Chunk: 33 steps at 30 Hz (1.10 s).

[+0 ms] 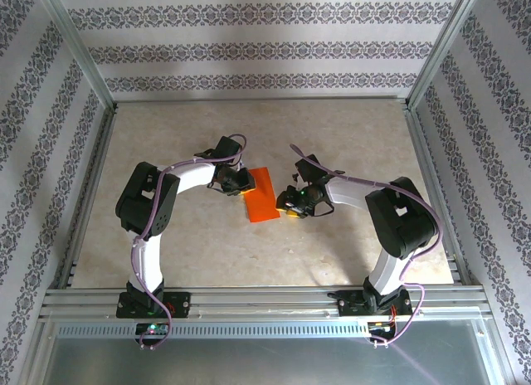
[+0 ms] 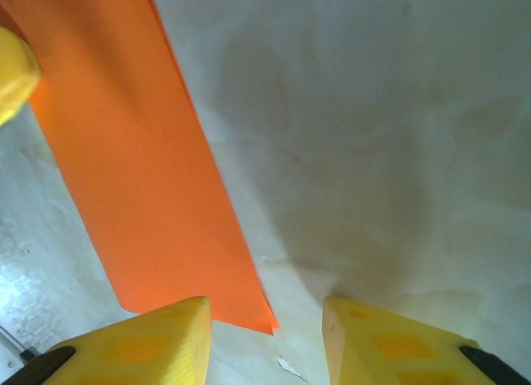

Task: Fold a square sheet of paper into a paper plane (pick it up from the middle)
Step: Fold the triangle a second time at the center of the table.

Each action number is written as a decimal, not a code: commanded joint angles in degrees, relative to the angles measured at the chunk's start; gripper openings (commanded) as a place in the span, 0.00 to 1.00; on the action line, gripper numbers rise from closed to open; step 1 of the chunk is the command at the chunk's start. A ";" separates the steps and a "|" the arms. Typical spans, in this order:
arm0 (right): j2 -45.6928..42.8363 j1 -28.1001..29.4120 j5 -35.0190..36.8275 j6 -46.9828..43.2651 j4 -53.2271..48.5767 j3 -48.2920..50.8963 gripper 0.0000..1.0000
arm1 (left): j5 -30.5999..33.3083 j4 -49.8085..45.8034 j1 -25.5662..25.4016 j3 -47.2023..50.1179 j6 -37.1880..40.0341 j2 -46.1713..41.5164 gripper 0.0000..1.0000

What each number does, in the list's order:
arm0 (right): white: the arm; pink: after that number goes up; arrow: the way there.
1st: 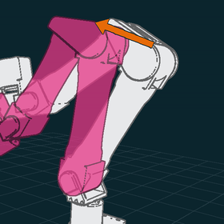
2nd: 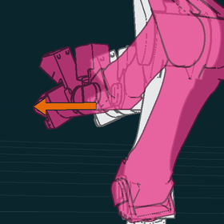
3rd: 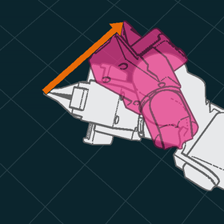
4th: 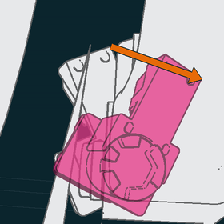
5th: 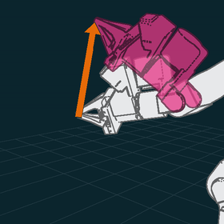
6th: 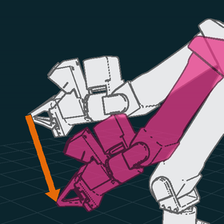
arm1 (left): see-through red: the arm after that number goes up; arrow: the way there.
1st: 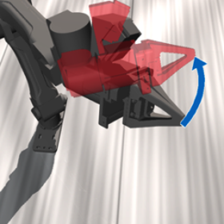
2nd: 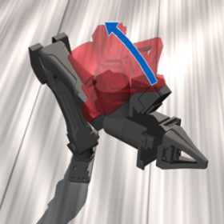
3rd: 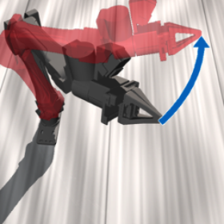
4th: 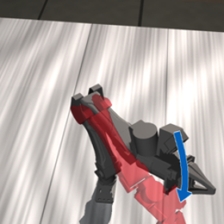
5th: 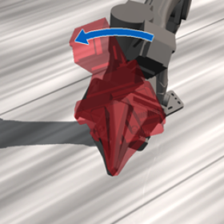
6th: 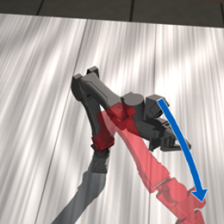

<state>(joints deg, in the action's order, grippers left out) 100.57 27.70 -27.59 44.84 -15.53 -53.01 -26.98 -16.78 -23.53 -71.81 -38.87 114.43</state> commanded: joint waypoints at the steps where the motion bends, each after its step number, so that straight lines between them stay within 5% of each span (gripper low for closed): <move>1: -1.96 1.35 -1.76 2.25 0.31 1.25 0.39 | -0.02 -3.92 -0.11 -0.19 2.22 1.61 0.22; 14: -1.17 1.92 -0.71 2.90 0.77 0.37 0.36 | 1.41 1.59 -0.12 3.08 -3.82 -7.39 0.24; 33: -1.09 2.26 -0.22 3.11 -0.48 0.54 0.34 | 6.44 -3.59 -0.16 2.32 -6.97 -0.47 0.16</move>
<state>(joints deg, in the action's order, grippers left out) 100.09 29.41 -28.10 47.64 -14.79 -52.73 -22.55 -16.80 -23.55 -68.88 -45.10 111.90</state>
